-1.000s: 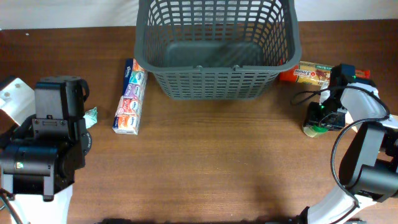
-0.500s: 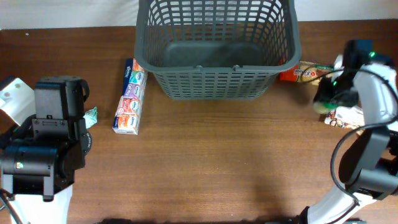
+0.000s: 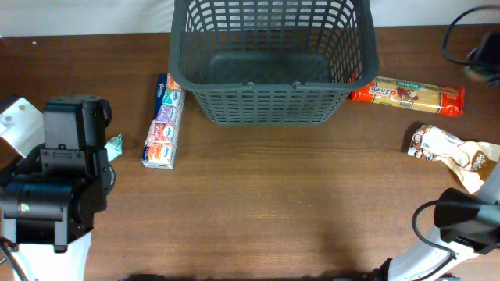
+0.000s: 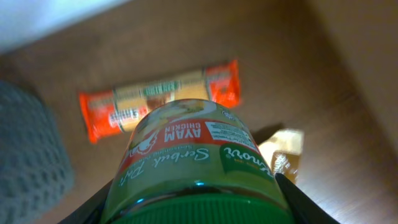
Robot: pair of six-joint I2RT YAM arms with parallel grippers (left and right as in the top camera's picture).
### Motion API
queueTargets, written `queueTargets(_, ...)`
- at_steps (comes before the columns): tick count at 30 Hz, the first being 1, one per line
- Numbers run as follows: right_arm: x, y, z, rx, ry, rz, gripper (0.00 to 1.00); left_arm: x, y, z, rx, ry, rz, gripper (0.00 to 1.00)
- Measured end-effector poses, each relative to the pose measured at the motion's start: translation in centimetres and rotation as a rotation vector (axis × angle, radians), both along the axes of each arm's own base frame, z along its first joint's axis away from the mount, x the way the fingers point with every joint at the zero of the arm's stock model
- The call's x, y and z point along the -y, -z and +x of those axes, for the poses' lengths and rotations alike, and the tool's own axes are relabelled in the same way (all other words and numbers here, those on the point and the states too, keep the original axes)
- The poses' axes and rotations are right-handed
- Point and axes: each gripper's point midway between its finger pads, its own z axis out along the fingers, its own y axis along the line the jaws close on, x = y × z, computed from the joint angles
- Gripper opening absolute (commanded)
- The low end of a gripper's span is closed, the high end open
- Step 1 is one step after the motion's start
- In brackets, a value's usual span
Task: Pack container
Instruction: 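Lift the jar with the right gripper and carry it over the basket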
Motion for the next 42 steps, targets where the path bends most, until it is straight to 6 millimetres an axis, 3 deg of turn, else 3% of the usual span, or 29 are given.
queueTargets(4,-2.7,-5.3,0.7,0.180,-0.092,0.016,0.04,0.0,0.0,0.0,0.000,0.000,0.000,0.99)
queueTargets(7,-6.5,-8.9,1.5,0.312,-0.204,0.046,0.04,0.0,0.0,0.0,0.000,0.000,0.000,0.99)
queueTargets(9,-10.0,-11.4,2.4,0.409,-0.305,0.069,0.04,0.0,0.0,0.0,0.000,0.000,0.000,0.99)
queueTargets(14,-18.8,-14.6,4.2,0.546,-0.535,0.123,0.04,0.0,0.0,0.0,0.000,0.000,0.000,0.99)
queueTargets(18,-24.9,-15.3,5.1,0.592,-0.677,0.152,0.04,0.0,0.0,0.0,0.000,0.000,0.000,0.99)
queueTargets(21,-27.8,-13.8,6.0,0.558,-0.726,0.168,0.04,0.0,0.0,0.0,0.000,0.000,0.000,0.99)
queueTargets(25,-29.4,-9.5,8.7,0.461,-0.733,0.176,0.04,0.0,0.0,0.0,0.000,0.000,0.000,0.99)
queueTargets(30,-29.9,-1.5,12.0,0.272,-0.709,0.204,0.04,0.0,0.0,0.0,0.000,0.000,0.000,0.99)
queueTargets(35,-30.1,6.8,13.9,0.078,-0.686,0.237,0.04,0.0,0.0,0.0,0.000,0.000,0.000,0.99)
queueTargets(38,-30.0,10.5,14.1,-0.018,-0.672,0.252,0.04,0.0,0.0,0.0,0.000,0.000,0.000,0.99)
queueTargets(42,-30.0,13.7,14.0,-0.099,-0.660,0.264,0.04,0.0,0.0,0.0,0.000,0.000,0.000,0.99)
